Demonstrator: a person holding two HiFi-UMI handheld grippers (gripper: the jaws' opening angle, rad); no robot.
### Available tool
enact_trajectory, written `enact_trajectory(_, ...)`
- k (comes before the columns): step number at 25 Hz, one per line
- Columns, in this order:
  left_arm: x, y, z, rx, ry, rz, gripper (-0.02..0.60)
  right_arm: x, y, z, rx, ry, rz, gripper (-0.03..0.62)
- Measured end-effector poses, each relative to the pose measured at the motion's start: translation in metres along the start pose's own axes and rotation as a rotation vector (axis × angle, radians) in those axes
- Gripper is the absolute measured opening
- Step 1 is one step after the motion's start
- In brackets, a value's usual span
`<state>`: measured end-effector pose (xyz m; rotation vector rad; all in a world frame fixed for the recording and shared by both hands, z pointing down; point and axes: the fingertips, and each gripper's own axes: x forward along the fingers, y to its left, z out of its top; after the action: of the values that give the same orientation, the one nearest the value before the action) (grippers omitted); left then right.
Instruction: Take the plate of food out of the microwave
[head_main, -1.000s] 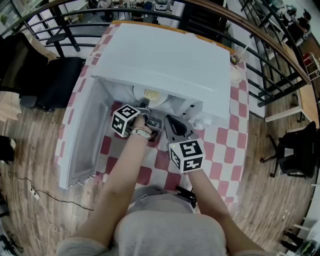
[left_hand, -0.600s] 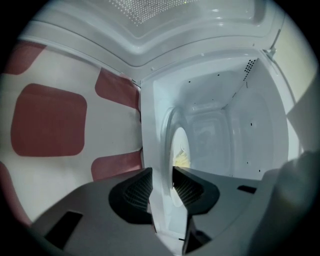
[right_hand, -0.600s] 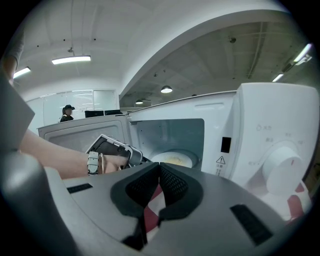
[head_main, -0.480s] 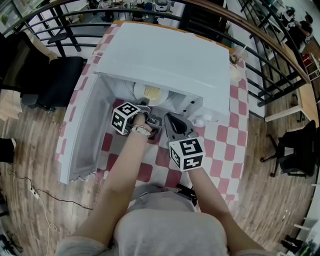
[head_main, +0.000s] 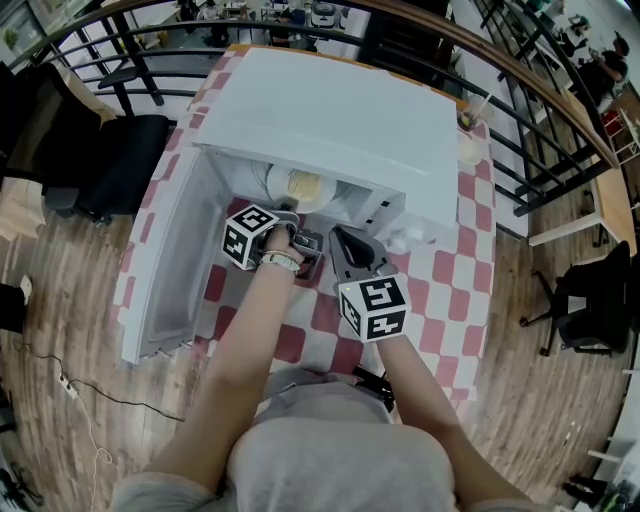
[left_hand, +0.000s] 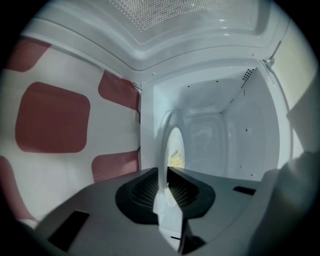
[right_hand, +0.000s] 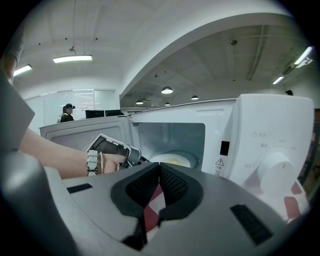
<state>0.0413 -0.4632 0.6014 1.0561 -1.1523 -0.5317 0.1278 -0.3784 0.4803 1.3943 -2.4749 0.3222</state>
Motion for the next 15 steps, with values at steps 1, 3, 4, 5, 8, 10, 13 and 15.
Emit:
enact_trajectory(1, -0.001, -0.001, 0.000, -0.001, -0.002, -0.004, 0.038, 0.000, 0.000, 0.000, -0.002, 0.000, 0.001, 0.026)
enact_trajectory(3, -0.003, -0.003, 0.001, 0.002, -0.004, -0.007, 0.025, -0.002, 0.001, 0.001, -0.006, -0.001, 0.002, 0.025)
enact_trajectory(4, -0.003, -0.004, 0.002, 0.004, -0.004, -0.009, 0.023, -0.002, 0.002, 0.001, -0.007, -0.001, 0.002, 0.025)
enact_trajectory(5, -0.004, -0.004, 0.002, 0.007, -0.005, -0.011, 0.020, -0.003, 0.003, 0.001, -0.008, -0.001, 0.002, 0.025)
enact_trajectory(8, -0.007, -0.005, 0.002, 0.007, -0.006, -0.027, 0.015, -0.005, 0.004, 0.001, -0.014, 0.000, 0.001, 0.026)
enact_trajectory(10, -0.008, -0.007, 0.001, 0.006, -0.005, -0.036, 0.012, -0.007, 0.004, 0.001, -0.018, 0.000, 0.002, 0.025)
enact_trajectory(13, -0.011, -0.007, 0.000, 0.007, -0.003, -0.041, 0.012, -0.010, 0.005, 0.002, -0.024, -0.002, 0.002, 0.025)
enact_trajectory(15, -0.013, -0.006, 0.001, 0.008, -0.006, -0.045, 0.011, -0.011, 0.006, 0.004, -0.028, -0.004, 0.002, 0.025)
